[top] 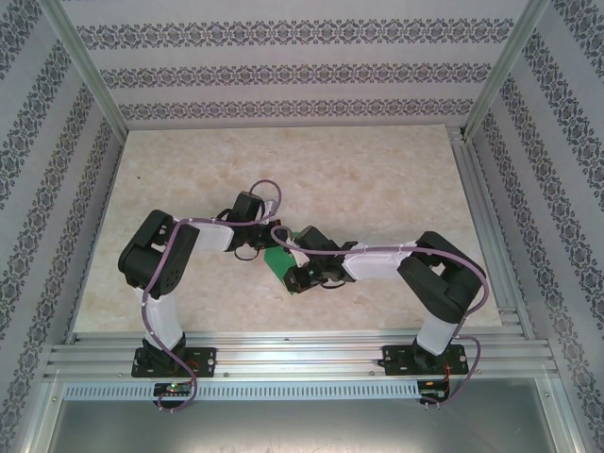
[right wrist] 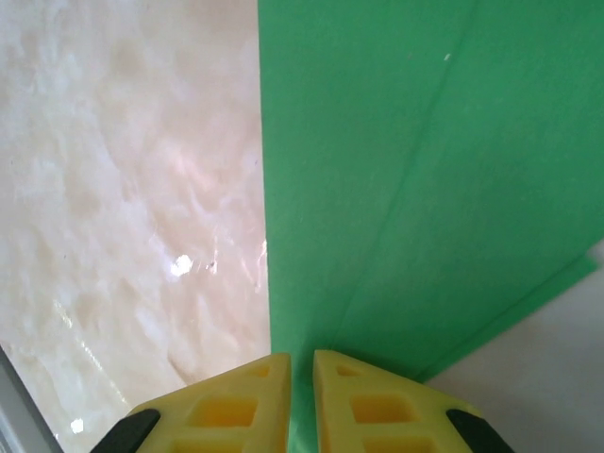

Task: Fold a paper plane with a square sheet of paper (fold left side to right side)
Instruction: Fourth fold the wing at the center of the table, then turn over the paper at the center of the table.

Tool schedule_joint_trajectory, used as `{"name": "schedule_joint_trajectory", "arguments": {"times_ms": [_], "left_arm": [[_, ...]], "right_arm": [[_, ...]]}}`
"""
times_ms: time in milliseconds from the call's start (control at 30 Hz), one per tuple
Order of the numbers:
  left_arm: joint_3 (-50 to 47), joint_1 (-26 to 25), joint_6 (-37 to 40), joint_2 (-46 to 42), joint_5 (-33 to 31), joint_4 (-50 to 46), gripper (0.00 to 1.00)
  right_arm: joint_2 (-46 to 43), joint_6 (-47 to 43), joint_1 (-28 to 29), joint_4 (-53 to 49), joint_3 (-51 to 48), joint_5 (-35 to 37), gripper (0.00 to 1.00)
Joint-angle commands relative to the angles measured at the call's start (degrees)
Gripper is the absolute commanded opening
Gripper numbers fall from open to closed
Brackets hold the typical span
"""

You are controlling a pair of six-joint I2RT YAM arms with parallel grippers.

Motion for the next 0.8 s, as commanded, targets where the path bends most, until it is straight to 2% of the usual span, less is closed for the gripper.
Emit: {"name": "schedule_joint_trajectory", "arguments": {"times_ms": [0, 100, 233, 300, 433, 533, 633, 767], "left_arm": [[-0.91, 0.25, 2.2, 0.29, -4.79, -3.09, 0.06], [-0.62, 0.23, 2.15, -0.04, -4.38, -3.28, 0.07], [1.83, 0.26, 2.2, -1.87, -2.06, -4.94, 0.16], [4.59, 0.25, 2.96, -3.44, -1.01, -7.8, 0.2], [12.13, 0.55, 5.19, -7.41, 0.39, -15.54, 0.37], [15.65, 1.35, 6.51, -11.2, 0.17, -20.22, 0.49], [14.1, 2.82, 6.42, -16.38, -1.7, -22.52, 0.61], [5.87, 5.27, 4.63, -24.55, -3.79, -22.14, 0.7]], "right_arm": [[-0.02, 1.8, 2.99, -8.57, -4.37, -2.25, 0.15], [-1.61, 2.5, 3.19, -7.92, -5.98, -2.44, 0.16], [-6.45, 2.6, 1.12, -8.55, -5.99, -2.87, 0.17], [-9.94, 2.53, -0.77, -9.04, -5.39, -3.19, 0.2], [-16.66, 1.77, -5.76, -9.59, -4.39, -2.91, 0.31], [-17.99, -0.35, -9.36, -11.19, -2.64, -1.86, 0.4], [-17.21, -0.33, -12.21, -7.57, -1.66, -3.64, 0.49], [-12.45, 2.98, -13.98, 0.12, 0.96, -9.41, 0.56]]}}
